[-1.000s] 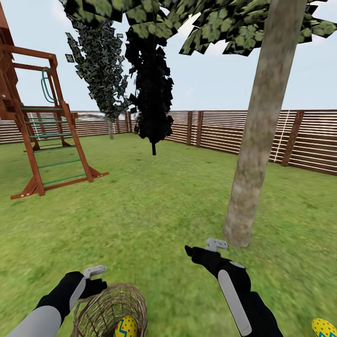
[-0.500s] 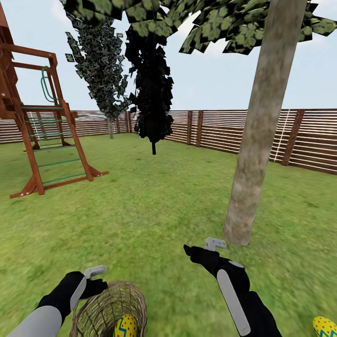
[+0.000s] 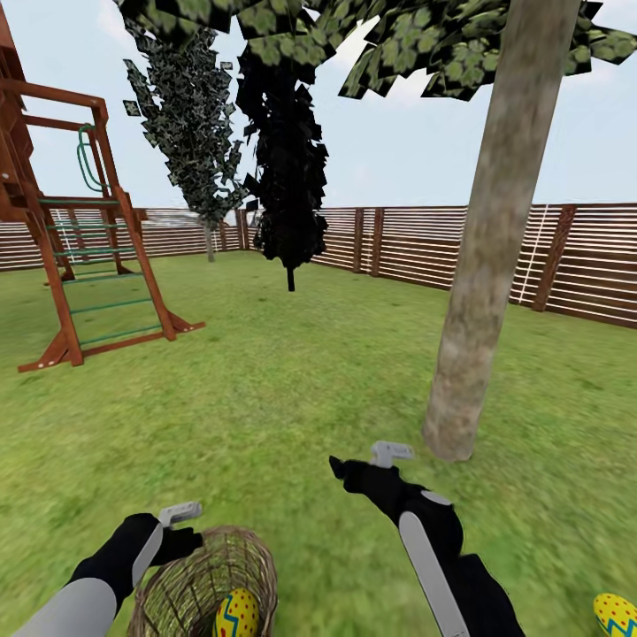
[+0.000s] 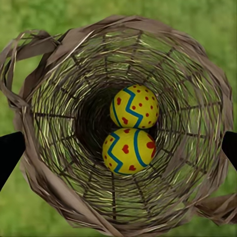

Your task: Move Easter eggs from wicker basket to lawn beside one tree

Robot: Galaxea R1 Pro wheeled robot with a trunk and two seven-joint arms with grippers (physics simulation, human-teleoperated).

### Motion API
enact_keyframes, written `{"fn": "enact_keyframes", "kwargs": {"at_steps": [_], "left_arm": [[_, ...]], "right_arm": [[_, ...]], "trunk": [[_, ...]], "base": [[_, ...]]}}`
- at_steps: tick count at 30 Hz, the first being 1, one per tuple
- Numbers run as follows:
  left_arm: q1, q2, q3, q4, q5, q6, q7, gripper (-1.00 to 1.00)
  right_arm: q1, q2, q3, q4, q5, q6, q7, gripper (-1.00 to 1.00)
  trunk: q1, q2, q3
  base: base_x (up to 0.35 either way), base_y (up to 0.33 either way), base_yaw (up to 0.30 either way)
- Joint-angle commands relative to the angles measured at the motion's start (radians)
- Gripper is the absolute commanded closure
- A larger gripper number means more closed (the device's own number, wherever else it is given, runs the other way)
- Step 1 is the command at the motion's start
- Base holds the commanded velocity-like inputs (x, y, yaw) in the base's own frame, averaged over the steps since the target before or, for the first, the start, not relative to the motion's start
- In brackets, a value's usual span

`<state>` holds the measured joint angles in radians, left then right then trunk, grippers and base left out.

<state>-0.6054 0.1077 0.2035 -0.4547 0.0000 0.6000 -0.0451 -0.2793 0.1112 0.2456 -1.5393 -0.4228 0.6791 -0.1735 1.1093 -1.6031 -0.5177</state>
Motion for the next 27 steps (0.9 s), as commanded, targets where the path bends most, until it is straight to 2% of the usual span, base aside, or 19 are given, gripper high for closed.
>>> {"fn": "enact_keyframes", "kwargs": {"at_steps": [1,5,7,12,17,27], "left_arm": [[0.000,0.000,0.005,-0.001,0.000,0.005,-0.004,-1.00],[0.000,0.002,0.005,-0.001,0.000,0.003,-0.004,-1.00],[0.000,0.001,0.005,-0.001,-0.001,0.001,-0.004,-1.00],[0.000,0.000,0.005,-0.001,-0.001,-0.003,-0.003,-1.00],[0.000,0.000,0.005,-0.001,-0.002,-0.003,-0.002,-1.00],[-0.005,0.007,0.004,-0.001,-0.006,0.009,0.004,-1.00]], "right_arm": [[0.000,0.006,0.012,-0.006,-0.010,0.009,-0.011,-1.00],[-0.001,0.045,0.028,-0.010,-0.005,0.047,-0.024,-1.00],[-0.006,0.063,0.029,-0.011,-0.004,0.074,-0.051,-1.00],[-0.011,0.063,0.009,-0.012,-0.007,0.087,-0.089,-1.00],[-0.012,0.062,-0.050,-0.015,-0.009,0.089,-0.091,-1.00],[-0.011,0.063,-0.070,-0.016,-0.010,0.085,-0.090,-1.00]], "trunk": [[0.004,-0.008,-0.004],[0.019,-0.036,-0.017],[0.027,-0.050,-0.023],[0.046,-0.085,-0.039],[0.065,-0.120,-0.054],[0.104,-0.190,-0.086]], "base": [[0.000,0.000,0.000],[0.000,0.000,0.000],[0.000,0.000,0.000],[0.000,0.000,0.000],[0.000,0.000,0.000],[0.000,0.000,0.000]]}}
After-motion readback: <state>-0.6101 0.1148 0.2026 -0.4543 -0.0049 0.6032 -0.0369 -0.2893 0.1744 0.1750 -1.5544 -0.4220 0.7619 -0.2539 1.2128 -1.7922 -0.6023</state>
